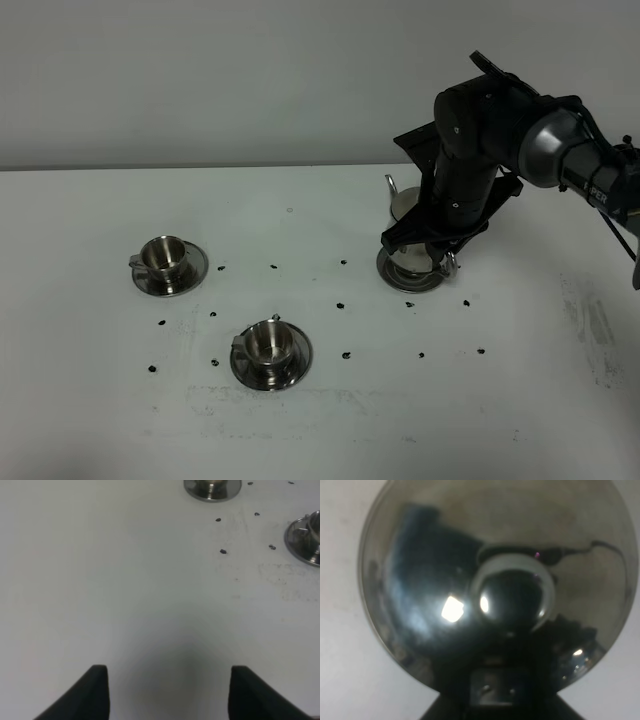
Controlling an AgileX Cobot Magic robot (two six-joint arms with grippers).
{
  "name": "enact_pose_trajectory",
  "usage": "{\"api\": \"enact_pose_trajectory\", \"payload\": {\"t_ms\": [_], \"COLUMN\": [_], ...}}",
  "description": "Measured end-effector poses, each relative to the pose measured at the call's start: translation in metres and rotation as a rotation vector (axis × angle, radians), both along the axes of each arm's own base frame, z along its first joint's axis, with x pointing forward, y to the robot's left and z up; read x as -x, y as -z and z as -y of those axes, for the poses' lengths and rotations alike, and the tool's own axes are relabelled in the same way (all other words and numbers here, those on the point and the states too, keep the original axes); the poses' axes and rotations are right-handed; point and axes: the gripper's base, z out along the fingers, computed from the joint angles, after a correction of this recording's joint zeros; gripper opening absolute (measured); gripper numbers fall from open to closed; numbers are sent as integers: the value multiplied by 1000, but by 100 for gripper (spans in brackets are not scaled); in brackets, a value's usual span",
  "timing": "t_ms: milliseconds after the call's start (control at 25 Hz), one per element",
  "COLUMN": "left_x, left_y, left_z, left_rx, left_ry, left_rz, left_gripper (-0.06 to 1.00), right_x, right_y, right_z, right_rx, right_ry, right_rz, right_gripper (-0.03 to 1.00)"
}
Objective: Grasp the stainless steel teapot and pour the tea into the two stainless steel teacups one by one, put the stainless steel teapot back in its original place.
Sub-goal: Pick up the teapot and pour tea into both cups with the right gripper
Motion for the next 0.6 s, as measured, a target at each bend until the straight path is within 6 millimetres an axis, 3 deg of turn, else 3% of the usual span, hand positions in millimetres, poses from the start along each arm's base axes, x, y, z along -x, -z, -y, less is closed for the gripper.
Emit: {"api": "enact_pose_trajectory", "payload": {"t_ms": [240, 600], "left_x": [0, 0], "left_y": [0, 0], "left_z": [0, 0], "left_rx": [0, 0], "left_ry": [0, 0], "left_rz": [0, 0], "left_gripper": [53, 53], "right_x": [18, 77], "right_y": [-28, -53], "right_z": [-5, -13], "right_rx": [-39, -84], "right_ry": [-42, -126], "right_rz": [115, 209], "right_gripper": [18, 18]}}
